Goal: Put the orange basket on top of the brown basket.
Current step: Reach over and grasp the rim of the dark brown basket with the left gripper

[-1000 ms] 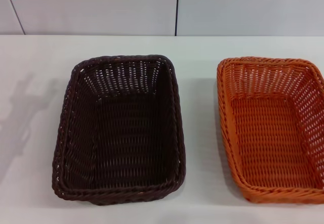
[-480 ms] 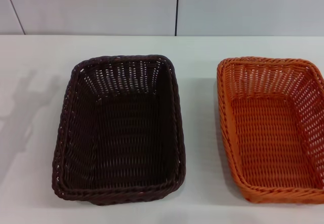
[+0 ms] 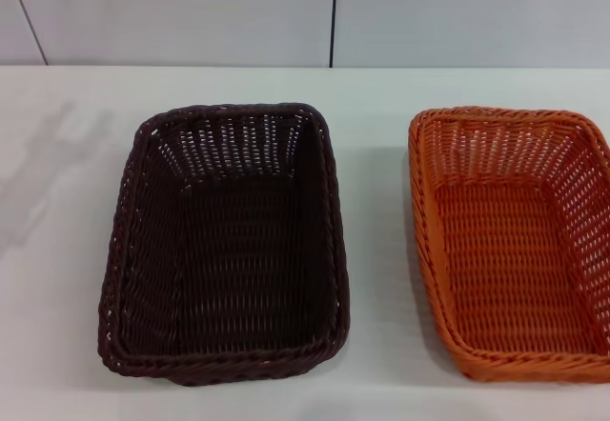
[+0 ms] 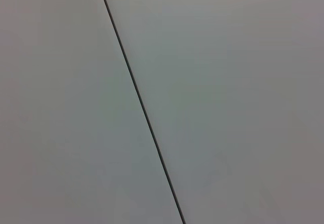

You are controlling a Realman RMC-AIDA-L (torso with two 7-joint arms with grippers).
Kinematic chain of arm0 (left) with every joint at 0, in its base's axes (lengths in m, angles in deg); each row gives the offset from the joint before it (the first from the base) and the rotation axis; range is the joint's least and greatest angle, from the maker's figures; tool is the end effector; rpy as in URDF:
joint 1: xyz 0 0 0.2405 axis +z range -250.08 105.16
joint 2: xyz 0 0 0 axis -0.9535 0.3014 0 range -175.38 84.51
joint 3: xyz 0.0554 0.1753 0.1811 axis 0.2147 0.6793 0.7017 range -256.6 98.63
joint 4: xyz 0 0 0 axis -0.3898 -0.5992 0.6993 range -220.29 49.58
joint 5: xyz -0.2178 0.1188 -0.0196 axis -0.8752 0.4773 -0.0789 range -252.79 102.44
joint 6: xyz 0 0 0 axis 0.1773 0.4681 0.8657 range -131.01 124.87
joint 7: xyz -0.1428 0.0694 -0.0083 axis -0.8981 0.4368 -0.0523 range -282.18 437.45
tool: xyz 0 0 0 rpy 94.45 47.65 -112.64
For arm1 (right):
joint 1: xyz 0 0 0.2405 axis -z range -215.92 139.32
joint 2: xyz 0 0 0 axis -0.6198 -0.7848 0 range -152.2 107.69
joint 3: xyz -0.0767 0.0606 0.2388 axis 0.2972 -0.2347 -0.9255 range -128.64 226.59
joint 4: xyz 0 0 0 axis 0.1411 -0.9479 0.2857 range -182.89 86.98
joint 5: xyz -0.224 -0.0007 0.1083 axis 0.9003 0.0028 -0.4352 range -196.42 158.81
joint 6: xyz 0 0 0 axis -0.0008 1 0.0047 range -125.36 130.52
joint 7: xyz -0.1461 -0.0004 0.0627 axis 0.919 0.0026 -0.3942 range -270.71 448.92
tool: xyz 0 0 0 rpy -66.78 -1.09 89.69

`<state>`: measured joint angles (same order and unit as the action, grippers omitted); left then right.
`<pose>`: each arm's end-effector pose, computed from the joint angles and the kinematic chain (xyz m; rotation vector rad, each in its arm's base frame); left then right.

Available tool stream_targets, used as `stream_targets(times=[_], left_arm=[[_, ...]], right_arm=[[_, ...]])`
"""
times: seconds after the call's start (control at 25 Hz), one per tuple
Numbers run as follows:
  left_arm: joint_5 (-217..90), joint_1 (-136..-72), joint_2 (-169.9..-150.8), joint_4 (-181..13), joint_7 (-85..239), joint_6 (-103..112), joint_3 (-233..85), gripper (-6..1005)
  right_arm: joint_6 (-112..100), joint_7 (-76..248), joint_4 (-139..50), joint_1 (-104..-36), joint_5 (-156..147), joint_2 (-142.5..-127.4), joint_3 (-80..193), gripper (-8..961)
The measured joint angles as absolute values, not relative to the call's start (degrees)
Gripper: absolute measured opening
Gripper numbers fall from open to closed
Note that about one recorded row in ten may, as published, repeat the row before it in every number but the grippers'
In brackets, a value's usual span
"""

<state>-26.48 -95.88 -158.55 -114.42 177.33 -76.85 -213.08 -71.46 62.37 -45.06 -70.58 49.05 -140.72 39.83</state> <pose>-0.3234 0.4075 0.1296 -1.5952 -0.8201 -1.4519 0.3761 0.3893 0.0622 -1.1256 0.6421 0.9703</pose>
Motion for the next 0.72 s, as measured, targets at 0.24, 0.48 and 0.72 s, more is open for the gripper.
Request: stream_targets(times=[0.24,0.48,0.72], left_arm=[[-3.52,-97.01,-150.03,-128.15,149.79,-74.32,-212.16,855],[18.38,-97.76,-147.45,-145.90,127.17,-76.92,-208.63,854],[48.22,-101.91,-151.53,-168.06,107.75,-91.11,-208.63,853]], right_arm=[[-71.24,62.36,-45.06,-70.33,49.05,-140.72,39.83,666],[-69.78,62.59,-45.06,-70.18,49.05,-140.72,38.50,665],[-67.99,62.61,-44.49,-70.11,49.04,-140.72,37.51,665]])
